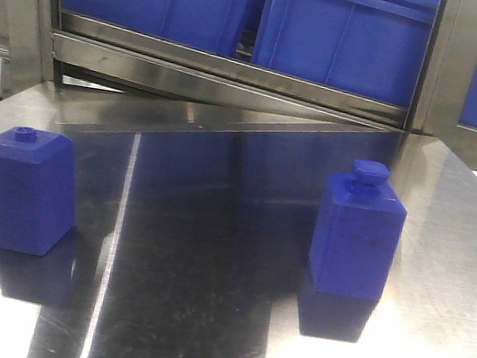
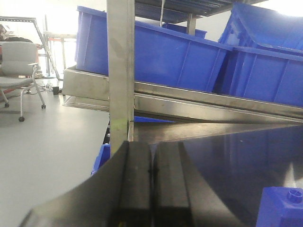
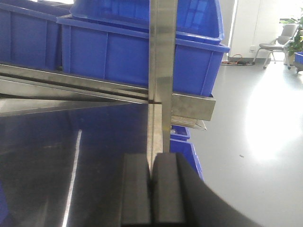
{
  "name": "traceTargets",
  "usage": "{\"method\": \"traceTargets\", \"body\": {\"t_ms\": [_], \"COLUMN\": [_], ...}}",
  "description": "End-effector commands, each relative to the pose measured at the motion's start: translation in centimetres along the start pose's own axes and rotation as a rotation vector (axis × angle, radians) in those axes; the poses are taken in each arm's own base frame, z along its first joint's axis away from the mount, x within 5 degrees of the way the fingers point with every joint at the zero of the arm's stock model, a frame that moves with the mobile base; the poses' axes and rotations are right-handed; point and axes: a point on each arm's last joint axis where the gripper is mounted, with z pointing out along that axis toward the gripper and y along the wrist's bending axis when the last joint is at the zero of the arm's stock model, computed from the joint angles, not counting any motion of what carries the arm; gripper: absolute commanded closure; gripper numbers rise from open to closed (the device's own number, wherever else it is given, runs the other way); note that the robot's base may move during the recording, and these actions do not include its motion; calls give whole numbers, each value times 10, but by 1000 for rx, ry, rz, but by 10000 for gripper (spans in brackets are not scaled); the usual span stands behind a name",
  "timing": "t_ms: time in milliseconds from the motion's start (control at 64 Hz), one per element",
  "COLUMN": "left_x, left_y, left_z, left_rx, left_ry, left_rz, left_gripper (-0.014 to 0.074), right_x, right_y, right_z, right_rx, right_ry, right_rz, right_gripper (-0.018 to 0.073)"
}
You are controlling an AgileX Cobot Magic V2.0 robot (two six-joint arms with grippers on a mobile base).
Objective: Pick and sort blue part to right shelf
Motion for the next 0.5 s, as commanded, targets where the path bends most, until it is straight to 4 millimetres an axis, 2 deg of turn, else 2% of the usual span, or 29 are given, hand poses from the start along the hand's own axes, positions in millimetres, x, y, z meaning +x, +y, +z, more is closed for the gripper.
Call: {"method": "traceTargets", "body": {"t_ms": [0,484], "left_x": [0,0], "left_y": [0,0], "left_z": [-1,-1], "left_rx": [5,5], "left_ry": [-77,-77], "left_rz": [-7,-7], "left_gripper": [472,473], "right_x": [-17,-17], "right_y": [0,0], "right_z": [-3,-3], "right_rx": [2,2], "right_ry": [-134,-134], "right_rz": [-2,-2], "right_gripper": [496,496]}}
